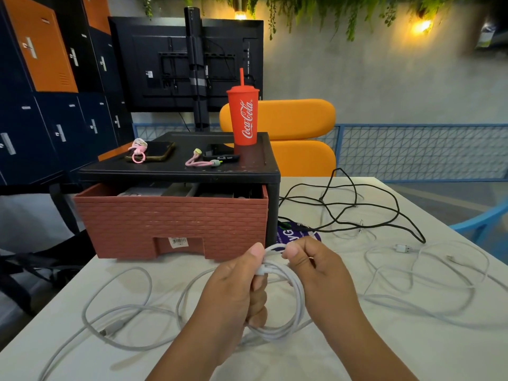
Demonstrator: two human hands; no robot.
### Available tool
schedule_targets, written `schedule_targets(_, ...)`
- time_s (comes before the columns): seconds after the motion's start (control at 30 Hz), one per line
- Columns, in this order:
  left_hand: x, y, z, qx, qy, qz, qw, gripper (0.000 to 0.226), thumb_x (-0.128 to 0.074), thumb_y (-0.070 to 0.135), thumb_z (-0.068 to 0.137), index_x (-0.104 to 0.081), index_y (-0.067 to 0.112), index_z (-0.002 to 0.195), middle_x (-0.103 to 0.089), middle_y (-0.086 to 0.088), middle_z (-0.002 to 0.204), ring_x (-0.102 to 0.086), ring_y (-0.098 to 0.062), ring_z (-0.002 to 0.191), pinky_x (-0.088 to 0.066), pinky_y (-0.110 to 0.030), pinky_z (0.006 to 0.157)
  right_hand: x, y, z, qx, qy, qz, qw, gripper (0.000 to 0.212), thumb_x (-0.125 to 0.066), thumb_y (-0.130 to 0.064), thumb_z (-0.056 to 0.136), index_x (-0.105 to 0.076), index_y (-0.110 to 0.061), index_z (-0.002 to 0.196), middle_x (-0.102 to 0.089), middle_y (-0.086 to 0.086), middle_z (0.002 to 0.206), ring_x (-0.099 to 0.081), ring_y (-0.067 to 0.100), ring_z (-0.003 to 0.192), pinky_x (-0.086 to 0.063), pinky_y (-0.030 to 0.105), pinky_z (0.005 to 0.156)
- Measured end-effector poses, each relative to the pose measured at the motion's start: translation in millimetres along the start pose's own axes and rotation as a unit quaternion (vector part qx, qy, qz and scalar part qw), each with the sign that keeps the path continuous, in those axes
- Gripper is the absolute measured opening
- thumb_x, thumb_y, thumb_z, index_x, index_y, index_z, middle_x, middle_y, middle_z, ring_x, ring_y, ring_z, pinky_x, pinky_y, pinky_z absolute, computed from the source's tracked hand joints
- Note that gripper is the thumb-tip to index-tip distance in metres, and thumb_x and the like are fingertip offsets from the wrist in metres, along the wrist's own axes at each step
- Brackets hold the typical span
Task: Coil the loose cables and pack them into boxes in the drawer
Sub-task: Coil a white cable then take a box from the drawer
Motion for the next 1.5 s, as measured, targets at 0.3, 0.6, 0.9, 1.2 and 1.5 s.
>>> schedule_targets(0.3,8.3,2.4,4.6,-0.054,0.041,0.044,0.997,0.049,-0.047,0.041,0.083,-0.038,0.021,0.039,-0.027,0.006,0.039,-0.025,-0.009,0.034,-0.03,-0.022,0.039,-10.7,-4.5,-6.7,-0.13,-0.08,0.217,0.964,0.036,-0.05,-0.022,0.093,-0.06,-0.018,0.059,-0.057,0.001,0.054,-0.048,0.011,0.052,-0.045,0.022,0.055)
schedule_targets(0.6,12.9,2.9,4.6,-0.094,0.091,0.078,0.988,0.055,-0.043,0.031,0.094,-0.034,0.021,0.041,-0.028,0.005,0.041,-0.028,-0.008,0.034,-0.029,-0.019,0.038,-14.5,-4.0,-7.3,-0.15,-0.111,0.251,0.95,0.02,-0.048,-0.012,0.094,-0.063,-0.016,0.081,-0.059,0.0,0.055,-0.053,0.01,0.051,-0.047,0.022,0.056)
schedule_targets(0.9,21.3,8.6,1.6,-0.132,0.155,0.075,0.976,0.045,-0.043,0.034,0.093,-0.032,0.014,0.054,-0.024,0.003,0.046,-0.024,-0.011,0.042,-0.028,-0.025,0.044,-23.3,-10.0,-14.9,-0.056,-0.096,-0.015,0.994,0.012,-0.069,-0.017,0.078,-0.06,-0.025,0.082,-0.062,-0.005,0.069,-0.057,0.005,0.055,-0.044,0.013,0.056)
schedule_targets(1.2,32.2,13.5,-1.9,-0.194,0.219,0.118,0.949,0.046,-0.043,0.04,0.092,-0.032,0.02,0.051,-0.025,0.001,0.05,-0.024,-0.016,0.049,-0.024,-0.033,0.052,-31.2,-7.2,-18.3,-0.099,-0.168,-0.039,0.98,0.017,-0.063,-0.016,0.079,-0.06,-0.032,0.072,-0.059,-0.004,0.051,-0.059,0.005,0.049,-0.051,0.025,0.062)
schedule_targets(1.5,46.0,21.4,-2.4,-0.21,0.276,0.136,0.928,0.053,-0.046,0.036,0.093,-0.029,0.023,0.044,-0.022,0.01,0.044,-0.022,-0.015,0.047,-0.023,-0.03,0.049,-22.7,-21.6,-16.3,-0.018,-0.195,0.013,0.981,0.046,-0.064,-0.01,0.08,-0.051,-0.053,0.093,-0.062,-0.014,0.071,-0.048,0.003,0.051,-0.046,0.02,0.058)
Point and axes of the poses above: each hand's wrist, its own z-axis towards the middle knuckle, its own x-axis out of the back of the hand, y = z × x, the point moved 6 cm from there along z, towards the middle knuckle
